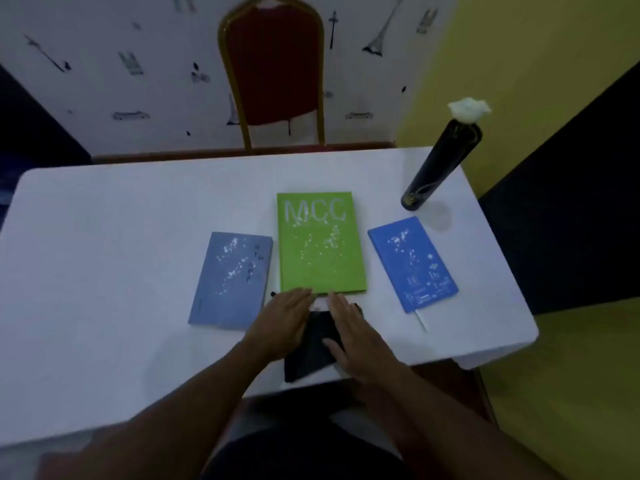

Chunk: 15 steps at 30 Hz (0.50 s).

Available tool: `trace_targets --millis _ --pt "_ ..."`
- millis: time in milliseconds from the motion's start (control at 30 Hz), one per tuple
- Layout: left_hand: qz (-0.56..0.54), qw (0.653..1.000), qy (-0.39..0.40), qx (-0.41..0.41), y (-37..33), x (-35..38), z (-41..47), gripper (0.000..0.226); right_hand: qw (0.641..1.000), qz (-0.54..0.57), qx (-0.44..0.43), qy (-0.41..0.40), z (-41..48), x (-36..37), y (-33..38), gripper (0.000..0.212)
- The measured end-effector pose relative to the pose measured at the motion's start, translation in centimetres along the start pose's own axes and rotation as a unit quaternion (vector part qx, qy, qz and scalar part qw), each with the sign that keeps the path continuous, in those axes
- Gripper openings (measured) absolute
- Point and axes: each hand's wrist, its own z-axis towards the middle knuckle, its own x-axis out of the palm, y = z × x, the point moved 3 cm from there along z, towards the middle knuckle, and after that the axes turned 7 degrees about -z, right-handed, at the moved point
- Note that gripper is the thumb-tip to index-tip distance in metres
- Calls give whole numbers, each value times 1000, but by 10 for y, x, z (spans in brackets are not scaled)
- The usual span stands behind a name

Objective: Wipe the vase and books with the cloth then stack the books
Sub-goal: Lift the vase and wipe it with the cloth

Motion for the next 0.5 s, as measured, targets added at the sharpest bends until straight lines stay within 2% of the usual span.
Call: trace_targets --millis 133,200,367,433,500 --pt "-10 999 1 30 -2 16 -29 37 990 -20 -66 124 -10 24 -3 86" --pt "0 999 12 42 0 24 -34 39 983 -88 -97 128 -8 33 -9 86" --pt "70 994 82 30 6 34 -42 83 976 -131 -118 130 -2 41 -21 77" --pt "82 992 84 40 3 36 -42 80 981 -114 -118 106 0 41 -21 82" --pt "99 992 59 61 1 36 -38 64 986 -92 -112 88 1 37 -19 87"
